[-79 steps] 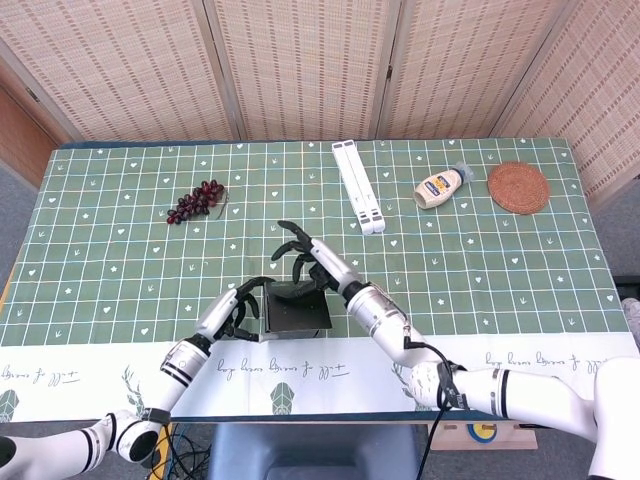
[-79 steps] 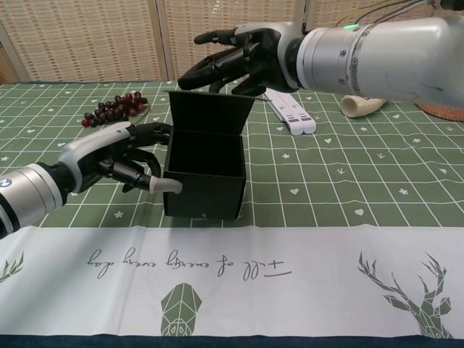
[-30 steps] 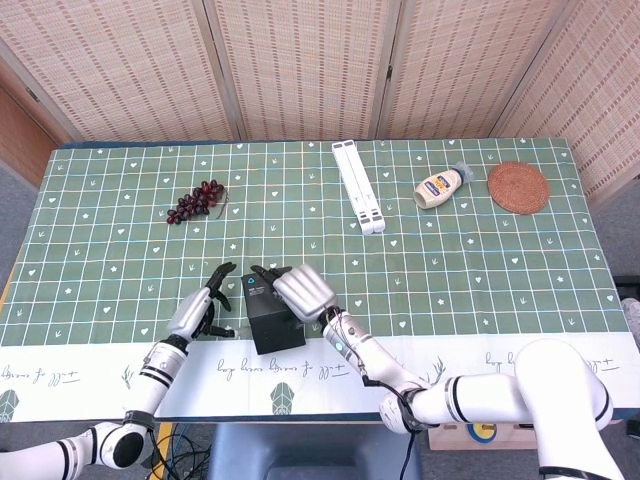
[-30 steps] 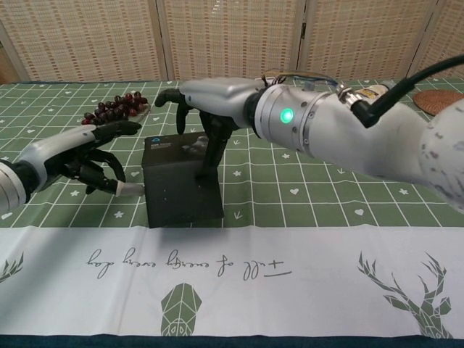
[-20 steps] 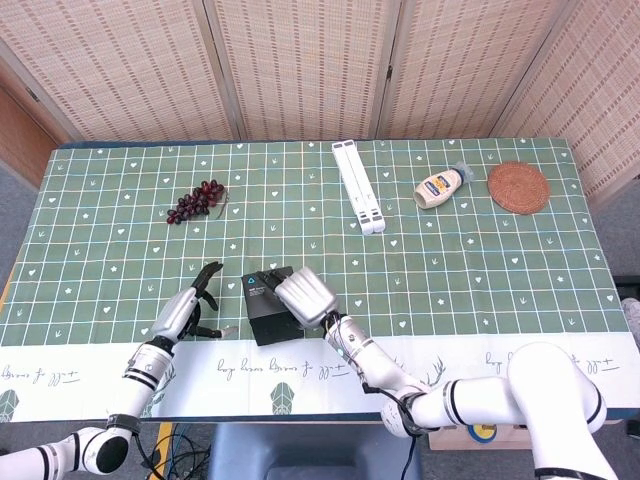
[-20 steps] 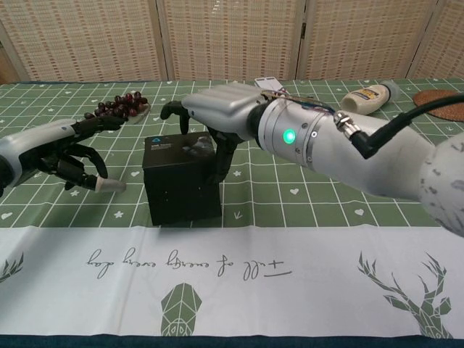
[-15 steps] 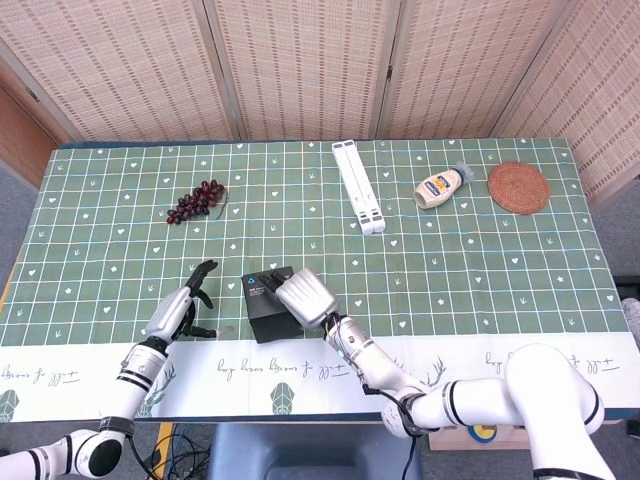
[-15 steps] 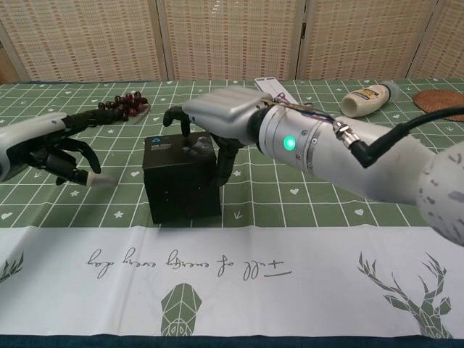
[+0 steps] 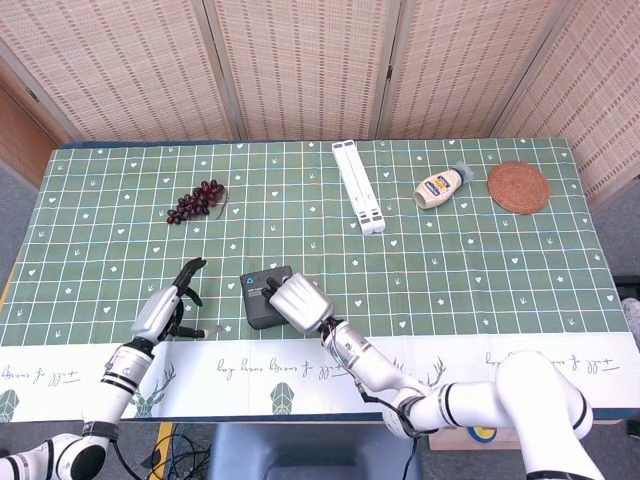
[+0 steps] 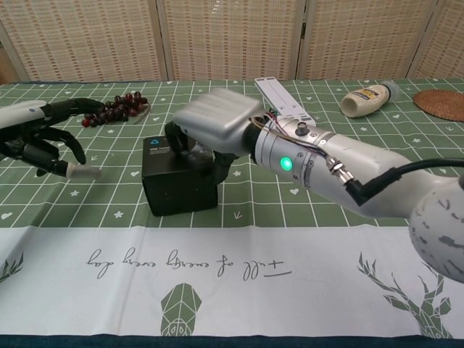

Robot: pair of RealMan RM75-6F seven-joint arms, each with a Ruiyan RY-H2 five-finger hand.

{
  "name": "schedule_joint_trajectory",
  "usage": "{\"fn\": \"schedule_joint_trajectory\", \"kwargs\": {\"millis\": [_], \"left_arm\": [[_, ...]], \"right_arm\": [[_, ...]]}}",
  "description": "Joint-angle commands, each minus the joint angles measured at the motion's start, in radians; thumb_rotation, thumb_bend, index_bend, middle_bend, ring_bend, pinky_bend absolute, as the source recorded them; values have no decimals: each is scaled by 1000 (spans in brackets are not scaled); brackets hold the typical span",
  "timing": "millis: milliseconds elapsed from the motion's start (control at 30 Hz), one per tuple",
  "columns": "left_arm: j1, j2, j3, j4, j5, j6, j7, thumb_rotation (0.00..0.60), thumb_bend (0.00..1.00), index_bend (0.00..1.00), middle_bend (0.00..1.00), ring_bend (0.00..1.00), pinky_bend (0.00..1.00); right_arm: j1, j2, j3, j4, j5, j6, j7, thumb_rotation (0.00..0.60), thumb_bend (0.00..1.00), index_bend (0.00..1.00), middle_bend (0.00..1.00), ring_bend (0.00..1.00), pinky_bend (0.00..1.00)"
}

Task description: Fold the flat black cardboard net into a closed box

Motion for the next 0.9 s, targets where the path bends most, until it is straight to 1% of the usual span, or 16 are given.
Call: {"fn": "schedule_joint_trajectory", "kwargs": {"millis": [33,133,300,367,467,567,633,700,733,800,833,900], "left_arm": [[2,6,2,-3,5,1,-7,600,95,0,0,428,744],[4,14,2,-6,12,2,-17,600,95,0,0,427,744],[7,23,5,-8,21,4,-29,600,95,0,0,426,744],[7,25,6,-9,23,3,-32,600,95,0,0,426,743],[10,30,5,-14,32,13,-38,600,95,0,0,426,744],[19,39,3,-20,52,42,-39,600,95,0,0,417,743],[26,48,1,-25,64,64,-31,600,95,0,0,384,734],[33,50,0,-22,75,90,-17,600,95,0,0,324,675],[38,47,0,-14,81,111,0,600,95,0,0,302,647],[47,42,4,-1,89,139,40,600,95,0,0,232,561],[51,41,6,3,91,152,59,600,95,0,0,211,531],[61,41,10,15,99,184,109,600,94,0,0,186,487]], "right_arm": [[-8,-18,-3,21,-29,6,-6,600,269,380,375,656,1000],[-15,-30,-3,35,-48,7,-7,600,289,404,392,663,1000],[-28,-34,6,40,-53,-1,-20,600,305,414,397,663,1000],[-33,-31,8,34,-60,1,-22,600,305,414,397,663,1000],[-52,-11,14,6,-92,36,-16,600,305,414,372,663,1000],[-89,40,21,-58,-127,94,10,600,305,414,342,652,1000],[-121,94,17,-113,-146,129,19,600,305,414,333,612,1000],[-155,142,10,-159,-157,160,38,600,305,414,333,567,991],[-181,174,3,-188,-160,180,54,600,305,414,334,548,976],[-228,232,-11,-243,-161,212,85,600,305,414,334,524,933],[-249,258,-19,-264,-164,226,97,600,305,414,334,513,905],[-295,320,-42,-311,-175,253,122,600,306,414,337,504,883]]}}
